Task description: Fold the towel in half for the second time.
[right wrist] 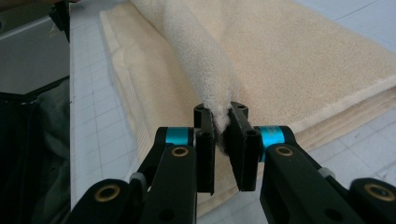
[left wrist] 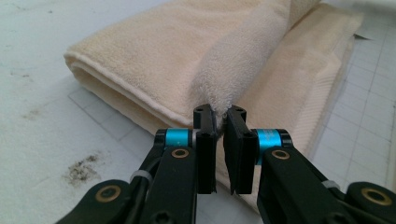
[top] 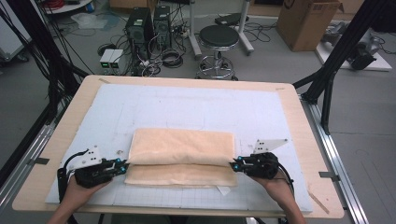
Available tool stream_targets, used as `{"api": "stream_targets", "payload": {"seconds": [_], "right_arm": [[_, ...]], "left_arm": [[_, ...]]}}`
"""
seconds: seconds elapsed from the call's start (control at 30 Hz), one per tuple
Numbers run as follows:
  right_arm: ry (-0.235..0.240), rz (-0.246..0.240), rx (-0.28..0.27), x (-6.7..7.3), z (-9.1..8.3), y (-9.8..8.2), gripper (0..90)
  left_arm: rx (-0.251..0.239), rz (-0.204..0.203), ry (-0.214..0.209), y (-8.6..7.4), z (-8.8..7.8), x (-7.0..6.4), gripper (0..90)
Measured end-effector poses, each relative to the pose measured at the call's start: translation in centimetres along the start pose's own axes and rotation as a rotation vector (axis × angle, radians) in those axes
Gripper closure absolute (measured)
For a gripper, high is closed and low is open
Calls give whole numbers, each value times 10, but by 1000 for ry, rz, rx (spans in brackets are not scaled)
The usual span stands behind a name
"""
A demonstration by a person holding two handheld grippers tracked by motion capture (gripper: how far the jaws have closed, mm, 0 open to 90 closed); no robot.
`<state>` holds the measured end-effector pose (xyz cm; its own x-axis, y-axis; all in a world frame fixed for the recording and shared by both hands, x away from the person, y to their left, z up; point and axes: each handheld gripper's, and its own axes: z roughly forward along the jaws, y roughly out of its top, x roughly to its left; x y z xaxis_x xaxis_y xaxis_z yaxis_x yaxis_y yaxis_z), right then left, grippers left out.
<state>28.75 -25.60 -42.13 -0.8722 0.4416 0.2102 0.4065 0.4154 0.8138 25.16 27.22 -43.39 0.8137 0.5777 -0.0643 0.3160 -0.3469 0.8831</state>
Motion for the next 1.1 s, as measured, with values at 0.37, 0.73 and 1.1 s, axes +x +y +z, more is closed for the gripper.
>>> {"api": "stream_targets", "payload": {"seconds": [0.37,0.73,1.1], "right_arm": [[-20,-26,-6,9,-5,-5,525],[-30,-133,77,16,19,-1,509],[-62,-154,2,16,2,2,494]], "left_arm": [[8,16,-11,2,2,-8,498],[80,13,9,0,18,0,543],[41,12,18,3,12,-5,533]]}}
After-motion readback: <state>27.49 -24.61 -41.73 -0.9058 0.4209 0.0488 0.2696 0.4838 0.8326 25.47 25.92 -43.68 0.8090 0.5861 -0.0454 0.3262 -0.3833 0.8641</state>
